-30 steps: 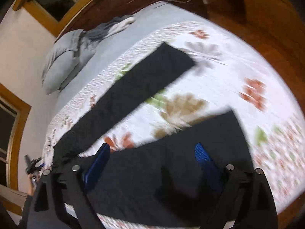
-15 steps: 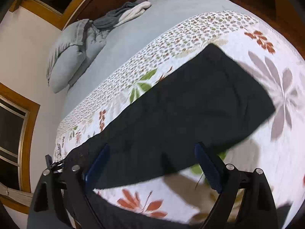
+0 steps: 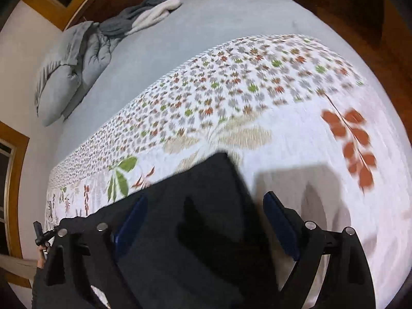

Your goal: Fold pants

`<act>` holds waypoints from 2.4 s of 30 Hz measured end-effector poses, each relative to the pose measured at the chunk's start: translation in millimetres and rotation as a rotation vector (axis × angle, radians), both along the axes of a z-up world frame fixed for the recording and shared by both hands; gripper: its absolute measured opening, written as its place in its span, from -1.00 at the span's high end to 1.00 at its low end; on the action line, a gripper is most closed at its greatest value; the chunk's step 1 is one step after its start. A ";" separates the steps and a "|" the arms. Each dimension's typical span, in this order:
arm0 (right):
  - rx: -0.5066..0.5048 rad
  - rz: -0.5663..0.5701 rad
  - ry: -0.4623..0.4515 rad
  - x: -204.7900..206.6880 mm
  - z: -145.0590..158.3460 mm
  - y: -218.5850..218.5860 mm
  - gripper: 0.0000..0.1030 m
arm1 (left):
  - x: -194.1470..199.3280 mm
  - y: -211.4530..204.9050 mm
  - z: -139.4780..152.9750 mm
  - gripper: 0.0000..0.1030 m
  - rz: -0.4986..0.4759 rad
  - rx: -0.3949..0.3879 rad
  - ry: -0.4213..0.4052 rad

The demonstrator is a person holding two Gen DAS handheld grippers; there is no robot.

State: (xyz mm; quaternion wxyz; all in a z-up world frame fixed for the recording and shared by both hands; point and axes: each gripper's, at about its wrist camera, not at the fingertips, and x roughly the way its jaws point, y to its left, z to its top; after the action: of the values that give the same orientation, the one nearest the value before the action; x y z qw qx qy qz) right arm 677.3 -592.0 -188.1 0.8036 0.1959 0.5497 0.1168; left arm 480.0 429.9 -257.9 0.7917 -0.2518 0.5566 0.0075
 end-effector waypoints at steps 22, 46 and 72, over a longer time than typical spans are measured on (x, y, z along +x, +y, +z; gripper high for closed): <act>-0.076 0.090 -0.080 -10.4 26.9 18.9 0.82 | -6.3 -7.7 39.4 0.73 0.115 0.061 -0.055; -0.129 -0.068 -0.359 -355.4 131.0 -29.1 0.88 | -213.5 -32.2 162.2 0.74 0.109 -0.053 -0.375; 0.204 -0.361 -0.220 -564.8 18.9 -23.2 -0.28 | -405.7 -75.9 93.0 -0.75 0.183 0.221 -0.326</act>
State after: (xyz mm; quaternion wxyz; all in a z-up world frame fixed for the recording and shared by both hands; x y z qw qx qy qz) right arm 112.5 -615.3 -169.2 0.8426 0.3573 0.4002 0.0468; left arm 74.2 354.0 -164.9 0.8899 -0.2109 0.3920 0.0994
